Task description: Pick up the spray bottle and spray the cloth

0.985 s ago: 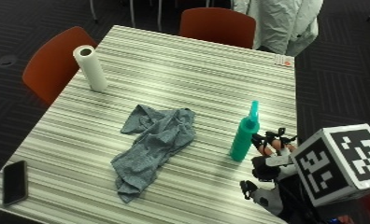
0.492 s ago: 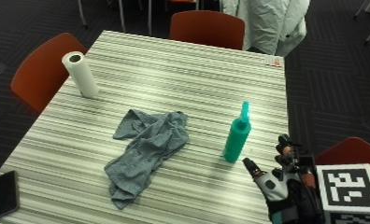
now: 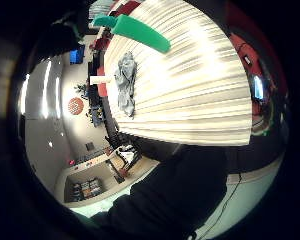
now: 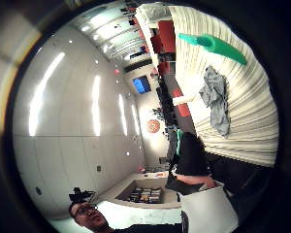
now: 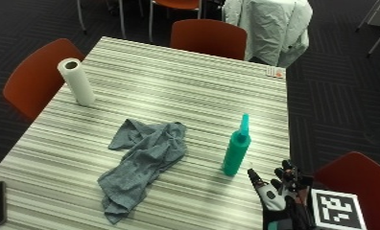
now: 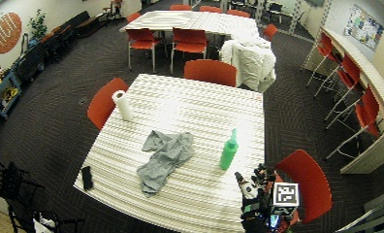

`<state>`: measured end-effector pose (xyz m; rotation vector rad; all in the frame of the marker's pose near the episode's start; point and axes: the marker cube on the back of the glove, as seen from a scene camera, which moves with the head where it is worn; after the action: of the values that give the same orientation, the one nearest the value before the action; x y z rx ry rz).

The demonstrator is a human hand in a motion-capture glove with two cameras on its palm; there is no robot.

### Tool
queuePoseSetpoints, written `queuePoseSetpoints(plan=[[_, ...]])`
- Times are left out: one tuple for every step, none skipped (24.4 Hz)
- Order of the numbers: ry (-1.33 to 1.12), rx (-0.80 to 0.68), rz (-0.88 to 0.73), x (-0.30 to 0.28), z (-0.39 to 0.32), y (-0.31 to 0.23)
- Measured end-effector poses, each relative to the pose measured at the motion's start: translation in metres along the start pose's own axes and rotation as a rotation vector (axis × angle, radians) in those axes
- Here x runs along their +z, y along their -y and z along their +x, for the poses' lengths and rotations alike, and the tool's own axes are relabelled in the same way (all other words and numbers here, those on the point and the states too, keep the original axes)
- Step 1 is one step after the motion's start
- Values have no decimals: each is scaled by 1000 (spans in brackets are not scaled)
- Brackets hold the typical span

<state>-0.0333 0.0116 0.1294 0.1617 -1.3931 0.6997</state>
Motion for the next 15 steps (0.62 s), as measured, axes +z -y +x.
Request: queuePoseSetpoints(plan=[[-2,11,-3,3,4,0],[-5,23,-5,7,8,0],[-9,36,-7,10,13,1],[-14,48,-8,14,18,2],[-20,60,-8,18,24,2],[-27,70,-7,21,29,3],[-34,80,-4,24,35,4],[-40,89,1,26,40,5],[-44,96,7,29,45,6],[-48,102,13,32,50,8],[-51,106,19,35,54,11],[-55,110,25,38,59,13],[-59,113,28,41,64,15],[-66,115,31,44,69,17],[-73,116,32,48,75,19]])
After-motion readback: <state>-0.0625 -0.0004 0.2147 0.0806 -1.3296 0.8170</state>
